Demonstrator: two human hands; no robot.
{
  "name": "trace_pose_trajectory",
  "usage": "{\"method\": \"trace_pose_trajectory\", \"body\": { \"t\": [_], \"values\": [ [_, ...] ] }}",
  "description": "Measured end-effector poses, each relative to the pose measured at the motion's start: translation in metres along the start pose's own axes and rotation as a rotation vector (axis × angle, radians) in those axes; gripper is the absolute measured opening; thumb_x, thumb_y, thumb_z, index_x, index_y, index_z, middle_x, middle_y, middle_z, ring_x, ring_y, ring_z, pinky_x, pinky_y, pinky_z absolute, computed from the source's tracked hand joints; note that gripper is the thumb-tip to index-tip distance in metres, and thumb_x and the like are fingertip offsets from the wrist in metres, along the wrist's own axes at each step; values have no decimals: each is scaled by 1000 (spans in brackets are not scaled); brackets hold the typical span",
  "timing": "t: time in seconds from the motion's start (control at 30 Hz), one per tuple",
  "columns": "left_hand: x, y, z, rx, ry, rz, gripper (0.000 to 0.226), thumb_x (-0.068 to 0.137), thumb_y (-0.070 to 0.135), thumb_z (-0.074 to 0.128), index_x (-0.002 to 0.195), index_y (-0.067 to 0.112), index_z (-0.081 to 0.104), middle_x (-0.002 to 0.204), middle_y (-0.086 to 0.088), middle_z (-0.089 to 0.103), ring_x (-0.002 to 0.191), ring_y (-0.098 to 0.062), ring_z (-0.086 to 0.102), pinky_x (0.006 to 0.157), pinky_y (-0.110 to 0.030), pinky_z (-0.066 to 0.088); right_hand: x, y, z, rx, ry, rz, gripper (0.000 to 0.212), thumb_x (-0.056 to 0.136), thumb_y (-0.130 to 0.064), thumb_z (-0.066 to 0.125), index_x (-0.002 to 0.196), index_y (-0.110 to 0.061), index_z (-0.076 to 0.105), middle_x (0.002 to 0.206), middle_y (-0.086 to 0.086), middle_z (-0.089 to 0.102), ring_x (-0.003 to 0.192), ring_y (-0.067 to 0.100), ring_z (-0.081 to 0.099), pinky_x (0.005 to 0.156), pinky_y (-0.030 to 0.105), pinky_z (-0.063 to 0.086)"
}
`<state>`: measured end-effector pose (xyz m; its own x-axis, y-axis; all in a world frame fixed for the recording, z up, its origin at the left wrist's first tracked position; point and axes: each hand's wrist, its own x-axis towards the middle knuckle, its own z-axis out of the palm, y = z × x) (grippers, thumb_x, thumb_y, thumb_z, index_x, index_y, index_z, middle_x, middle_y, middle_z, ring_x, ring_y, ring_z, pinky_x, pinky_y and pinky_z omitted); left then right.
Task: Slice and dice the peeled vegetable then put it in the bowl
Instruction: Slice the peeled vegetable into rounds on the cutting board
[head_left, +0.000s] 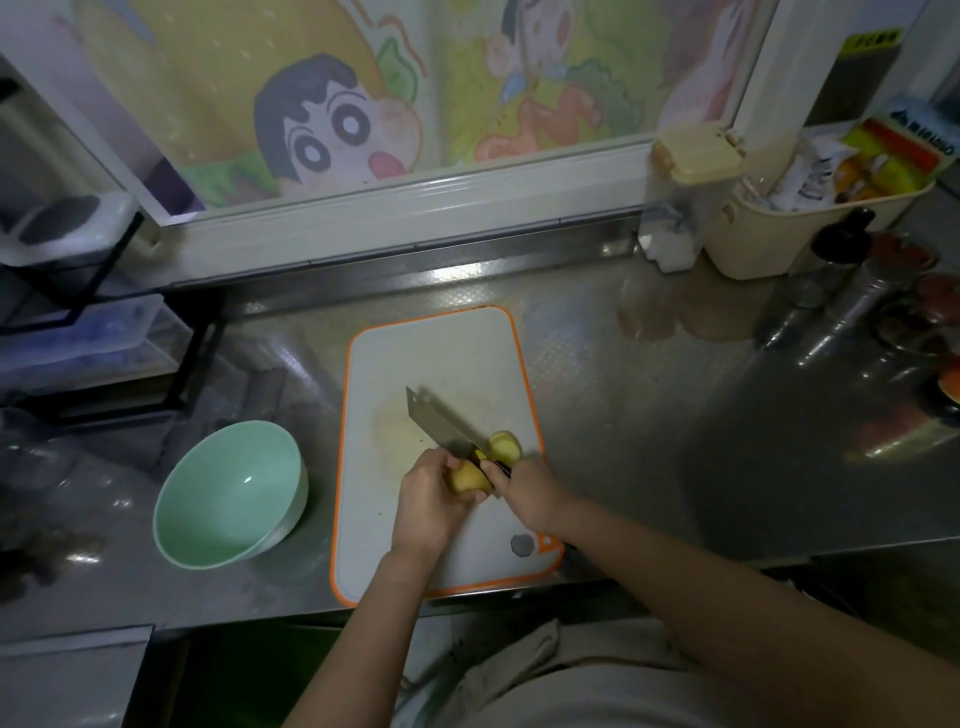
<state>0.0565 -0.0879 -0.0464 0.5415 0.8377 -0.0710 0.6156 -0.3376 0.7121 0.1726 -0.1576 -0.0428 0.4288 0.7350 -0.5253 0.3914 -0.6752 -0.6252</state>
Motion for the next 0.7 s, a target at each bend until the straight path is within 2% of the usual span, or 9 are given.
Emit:
{"method": "trace_pose_trajectory", "body": {
  "t": [0.03,0.1,0.17,0.27,0.33,0.4,0.47,0.57,0.7],
  "values": [
    [0,0,0,-2,-4,-4,40,60,10,84,84,14,52,91,-4,60,83,-20,55,66,-21,39,1,1,0,16,-8,-12,53,99,-48,35,62,-11,48,70,13,55,82,33,60,64,26,35],
    [0,1,-1,-1,-6,-9,40,60,10,84,84,14,52,90,-3,58,82,-20,54,64,-19,35,0,1,-3,36,-24,-35,55,100,-44,33,86,0,62,91,24,63,95,37,61,68,28,36],
    [0,-1,-1,-3,3,-9,41,59,11,84,82,14,51,88,-1,57,80,-19,53,62,-18,33,-3,-2,-9,53,5,-40,58,100,-44,33,100,6,63,101,26,64,99,36,61,71,30,39],
    [-2,-2,0,21,17,-6,40,60,15,85,82,16,51,87,-1,57,80,-20,54,65,-24,39,-7,-4,-16,62,96,-61,58,100,-45,33,88,4,63,95,24,66,91,34,63,69,32,43],
    [-4,-1,0,44,24,-4,40,62,19,83,84,17,50,90,-1,56,81,-21,54,69,-32,44,-7,-3,-20,123,91,-57,59,99,-47,34,76,1,61,76,18,63,72,30,61,59,31,42],
    [-6,0,0,62,32,14,40,65,21,82,86,18,48,91,0,53,81,-19,51,67,-30,43,-11,-4,-26,152,80,-40,57,98,-47,35,58,-9,45,57,7,48,51,18,46,46,27,32],
    [-8,0,0,83,33,43,38,67,21,80,88,18,48,91,2,49,80,-15,47,66,-22,35,-19,-4,-33,142,78,-57,56,99,-46,35,54,-12,37,53,3,40,48,14,39,45,24,27],
    [-11,-1,1,80,26,58,34,71,19,77,94,14,53,96,3,46,82,-11,43,67,-14,30,-34,-4,-39,83,91,-108,56,99,-45,34,53,-13,34,51,2,37,47,12,37,46,23,26],
    [-15,-1,0,42,27,62,31,73,14,75,98,13,56,95,4,48,85,-12,47,71,-15,33,-46,-8,-42,16,65,-82,54,99,-47,33,56,-15,36,55,2,38,49,11,36,47,21,26]
  ]
}}
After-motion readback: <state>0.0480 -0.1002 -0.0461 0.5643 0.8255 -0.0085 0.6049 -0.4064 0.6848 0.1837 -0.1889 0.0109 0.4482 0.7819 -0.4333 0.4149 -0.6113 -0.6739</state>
